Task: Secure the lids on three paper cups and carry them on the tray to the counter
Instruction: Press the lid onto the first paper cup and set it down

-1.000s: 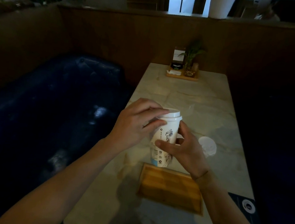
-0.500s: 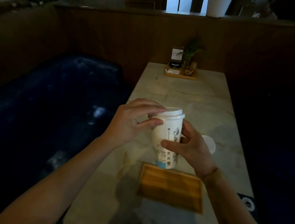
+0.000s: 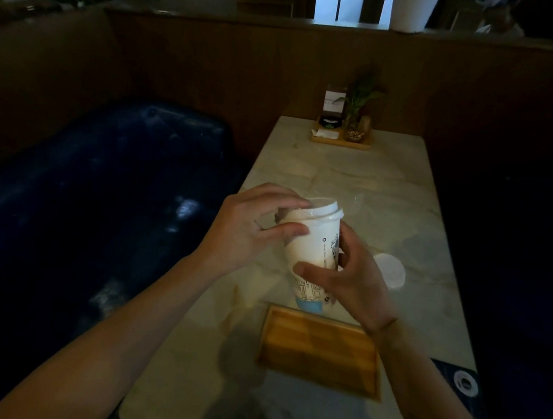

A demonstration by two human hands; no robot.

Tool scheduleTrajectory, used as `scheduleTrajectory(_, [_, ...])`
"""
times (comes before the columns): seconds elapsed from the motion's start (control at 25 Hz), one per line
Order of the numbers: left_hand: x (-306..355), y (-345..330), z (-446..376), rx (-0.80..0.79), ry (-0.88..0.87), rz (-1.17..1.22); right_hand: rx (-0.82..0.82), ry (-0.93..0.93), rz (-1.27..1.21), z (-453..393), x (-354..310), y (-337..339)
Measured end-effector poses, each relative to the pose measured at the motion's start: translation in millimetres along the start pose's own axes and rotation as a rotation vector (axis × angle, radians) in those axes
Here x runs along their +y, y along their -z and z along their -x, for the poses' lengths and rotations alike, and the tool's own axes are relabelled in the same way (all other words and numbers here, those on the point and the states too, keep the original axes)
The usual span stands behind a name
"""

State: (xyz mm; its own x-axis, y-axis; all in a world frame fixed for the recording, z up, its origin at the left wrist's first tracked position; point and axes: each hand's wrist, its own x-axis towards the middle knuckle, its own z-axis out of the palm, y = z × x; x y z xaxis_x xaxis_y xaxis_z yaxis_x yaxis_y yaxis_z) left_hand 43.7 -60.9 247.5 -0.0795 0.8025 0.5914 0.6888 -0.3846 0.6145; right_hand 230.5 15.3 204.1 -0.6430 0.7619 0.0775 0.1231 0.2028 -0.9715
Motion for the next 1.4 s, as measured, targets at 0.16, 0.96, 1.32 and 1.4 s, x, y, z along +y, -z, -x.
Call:
scheduleTrajectory(0.16, [5.2, -11.4, -2.4, 0.02, -0.04, -0.084, 0.197, 0.033, 0.118, 1.5, 1.6, -18.0])
scheduleTrajectory(0.96, [-0.6, -3.3, 0.3, 0.195, -0.191, -0.273, 0.066, 0.052, 0.02, 0.5, -1.0, 4.5])
scheduleTrajectory(1.32, [2.6, -11.9, -6.7, 0.157, -0.217, -0.343, 0.231, 0.05, 0.166, -2.2, -8.1, -0.2])
scheduleTrajectory(1.4, [1.9, -9.3, -8.3, 0.105, -0.227, -0.32, 0.166, 0.018, 0.041, -1.0, -8.3, 4.1])
